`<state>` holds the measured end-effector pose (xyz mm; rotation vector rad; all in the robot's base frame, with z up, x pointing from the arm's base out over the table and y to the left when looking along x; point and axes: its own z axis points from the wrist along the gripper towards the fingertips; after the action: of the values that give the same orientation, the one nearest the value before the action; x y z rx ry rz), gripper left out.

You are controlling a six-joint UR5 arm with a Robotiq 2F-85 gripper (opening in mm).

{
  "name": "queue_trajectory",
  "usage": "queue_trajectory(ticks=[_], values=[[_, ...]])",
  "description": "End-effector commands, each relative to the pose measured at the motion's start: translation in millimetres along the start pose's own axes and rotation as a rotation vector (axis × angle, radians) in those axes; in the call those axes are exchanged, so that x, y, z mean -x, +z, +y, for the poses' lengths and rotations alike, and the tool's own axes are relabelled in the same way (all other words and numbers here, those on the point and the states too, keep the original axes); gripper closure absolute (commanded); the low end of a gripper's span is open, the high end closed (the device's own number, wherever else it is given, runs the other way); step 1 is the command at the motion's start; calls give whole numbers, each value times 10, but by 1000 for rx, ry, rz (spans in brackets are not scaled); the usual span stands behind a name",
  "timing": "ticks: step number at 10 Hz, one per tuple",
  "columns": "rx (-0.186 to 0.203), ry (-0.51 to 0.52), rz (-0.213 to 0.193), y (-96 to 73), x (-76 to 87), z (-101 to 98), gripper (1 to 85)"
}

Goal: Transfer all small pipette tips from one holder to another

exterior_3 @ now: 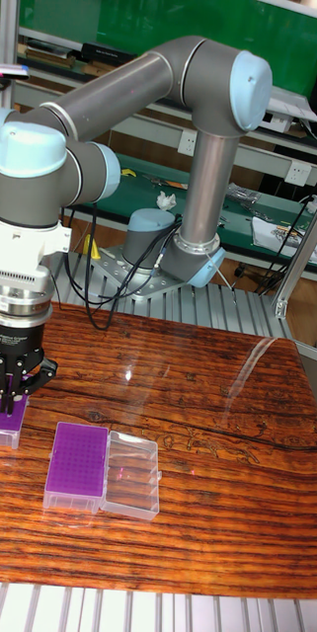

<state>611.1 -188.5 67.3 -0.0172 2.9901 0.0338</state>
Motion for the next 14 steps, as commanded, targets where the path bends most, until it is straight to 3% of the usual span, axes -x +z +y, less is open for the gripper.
queue_trajectory(ticks=[1, 9, 11, 12, 14], values=[[20, 8, -19, -8, 47, 45, 847], [41, -9, -69, 2, 192, 147, 847], [18, -10, -56, 6, 154, 92, 847], [-21, -14, -41, -12, 102, 6, 847], [-27, -7, -35, -29, 70, 0, 847]])
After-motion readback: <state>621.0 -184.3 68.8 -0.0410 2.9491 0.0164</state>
